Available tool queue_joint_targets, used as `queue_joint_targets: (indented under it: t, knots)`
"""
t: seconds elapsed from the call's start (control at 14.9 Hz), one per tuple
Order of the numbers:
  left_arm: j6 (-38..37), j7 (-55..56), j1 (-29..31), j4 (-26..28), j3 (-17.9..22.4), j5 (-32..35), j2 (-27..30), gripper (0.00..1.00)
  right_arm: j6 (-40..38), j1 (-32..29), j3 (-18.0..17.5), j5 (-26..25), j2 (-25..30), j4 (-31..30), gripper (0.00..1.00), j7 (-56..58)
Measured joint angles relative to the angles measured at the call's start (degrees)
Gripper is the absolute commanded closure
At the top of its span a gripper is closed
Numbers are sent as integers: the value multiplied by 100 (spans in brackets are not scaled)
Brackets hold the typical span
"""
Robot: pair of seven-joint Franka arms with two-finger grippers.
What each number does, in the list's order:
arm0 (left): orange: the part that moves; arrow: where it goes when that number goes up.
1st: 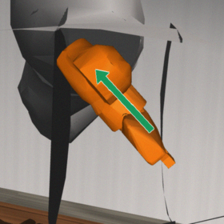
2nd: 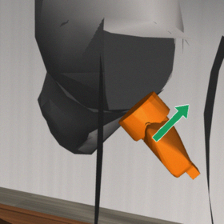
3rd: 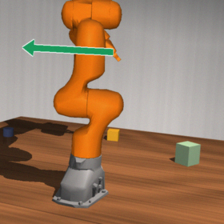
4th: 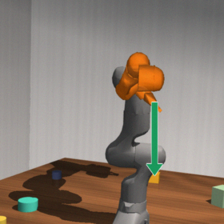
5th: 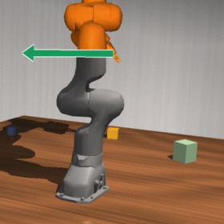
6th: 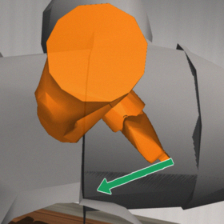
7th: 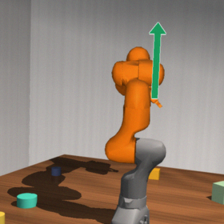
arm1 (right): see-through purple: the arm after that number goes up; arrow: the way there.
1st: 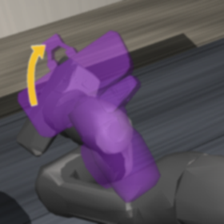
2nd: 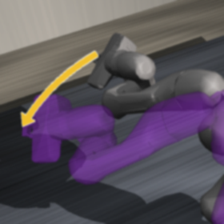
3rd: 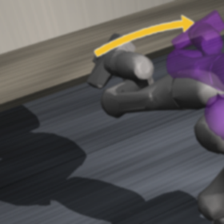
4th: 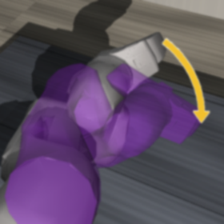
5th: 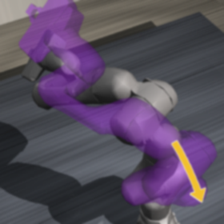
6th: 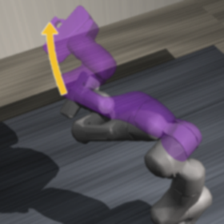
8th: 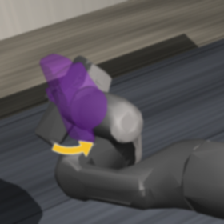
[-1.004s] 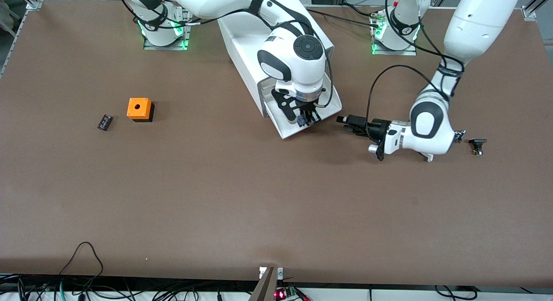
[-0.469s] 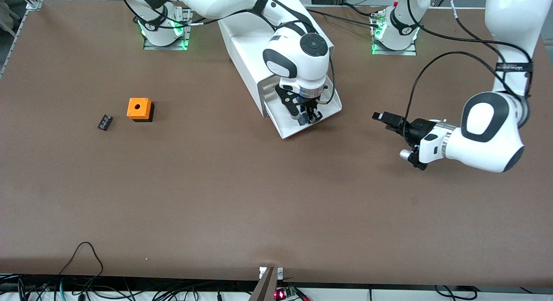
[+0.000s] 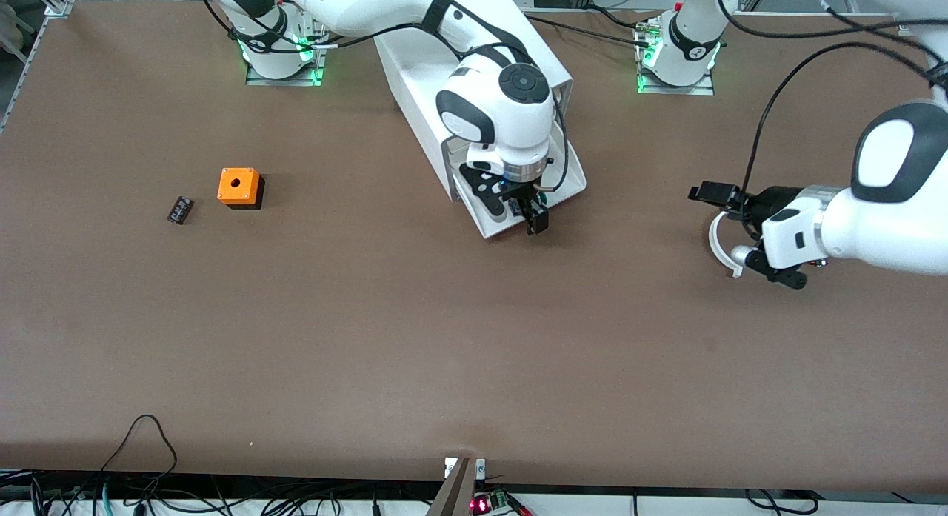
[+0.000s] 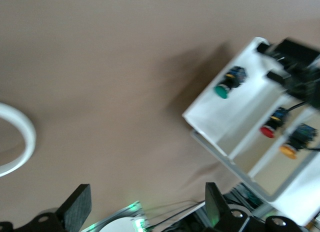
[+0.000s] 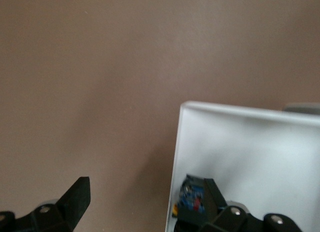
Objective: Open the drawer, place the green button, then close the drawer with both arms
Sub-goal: 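Release the drawer with the left gripper while the right gripper withdraws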
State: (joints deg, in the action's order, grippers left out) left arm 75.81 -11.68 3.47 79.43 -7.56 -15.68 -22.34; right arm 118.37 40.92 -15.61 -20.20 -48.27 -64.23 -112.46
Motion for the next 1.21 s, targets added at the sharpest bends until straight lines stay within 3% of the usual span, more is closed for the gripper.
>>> queue_joint_targets:
  t: [0.27,0.6,0.94,1.21]
  knots:
    - [3,790,-177,-68,-29,830,288,0,-332,-525,-7,27,184,97,0,2054]
    - [167,1555,-764,-392,-43,1804,213,0,-1031,-1356,3,453,589,117,0,4376]
    - [542,1839,-744,-673,-1,1824,-85,0,-1727,-2315,1,518,872,115,0,6474]
    - [1310,3481,-810,-274,-31,1129,-275,0,-1836,-2887,0,616,1031,53,0,7623]
